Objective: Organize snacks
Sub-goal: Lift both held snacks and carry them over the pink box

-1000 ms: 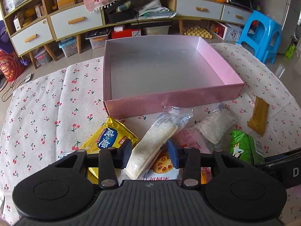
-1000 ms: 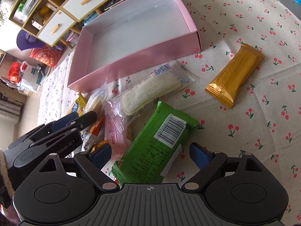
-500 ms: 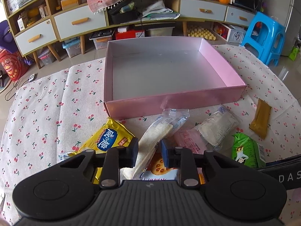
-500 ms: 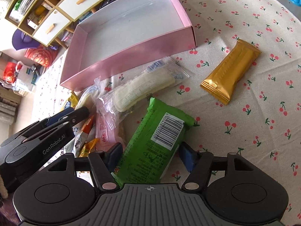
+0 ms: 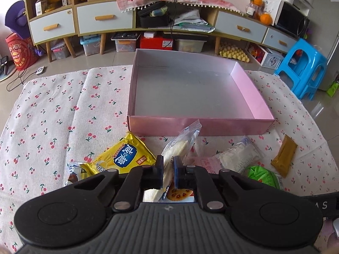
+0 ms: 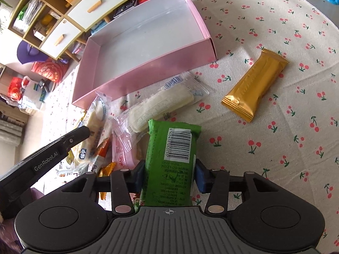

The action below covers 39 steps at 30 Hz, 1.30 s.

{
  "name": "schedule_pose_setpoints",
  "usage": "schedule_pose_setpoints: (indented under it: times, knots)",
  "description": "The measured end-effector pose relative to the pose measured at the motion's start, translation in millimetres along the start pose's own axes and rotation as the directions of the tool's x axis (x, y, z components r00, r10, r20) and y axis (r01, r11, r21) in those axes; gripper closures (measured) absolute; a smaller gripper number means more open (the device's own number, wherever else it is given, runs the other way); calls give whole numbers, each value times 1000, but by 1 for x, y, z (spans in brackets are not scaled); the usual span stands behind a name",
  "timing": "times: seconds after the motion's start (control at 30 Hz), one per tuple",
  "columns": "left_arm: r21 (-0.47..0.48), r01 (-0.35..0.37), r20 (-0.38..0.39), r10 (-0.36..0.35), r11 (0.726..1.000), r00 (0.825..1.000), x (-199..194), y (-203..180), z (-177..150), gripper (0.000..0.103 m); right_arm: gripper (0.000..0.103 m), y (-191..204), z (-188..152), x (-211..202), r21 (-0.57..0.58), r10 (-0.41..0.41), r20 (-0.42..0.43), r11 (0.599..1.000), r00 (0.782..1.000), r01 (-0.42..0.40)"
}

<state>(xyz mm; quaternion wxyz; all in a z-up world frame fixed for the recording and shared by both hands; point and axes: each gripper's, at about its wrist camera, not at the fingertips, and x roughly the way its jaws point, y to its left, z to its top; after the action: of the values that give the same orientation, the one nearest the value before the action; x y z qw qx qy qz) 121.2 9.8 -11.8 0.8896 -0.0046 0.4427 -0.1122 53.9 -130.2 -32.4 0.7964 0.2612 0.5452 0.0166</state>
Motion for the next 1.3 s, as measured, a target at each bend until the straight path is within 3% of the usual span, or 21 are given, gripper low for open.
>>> schedule_pose_setpoints:
  times: [0.53,1.17,1.3]
  knots:
    - [-129,72,27,-69,989,997,-16,16,2,99,58,-5,10,-20,36,58,49,998,997,-60]
    - [-178,136,89,-121,975,989,-41,26,2,103,58,-10,19,-38,57,111,99,992,989,-116]
    - [-171,155,63,-147,973,987,-38,29,2,103,58,-11,20,-38,62,109,103,991,989,-115]
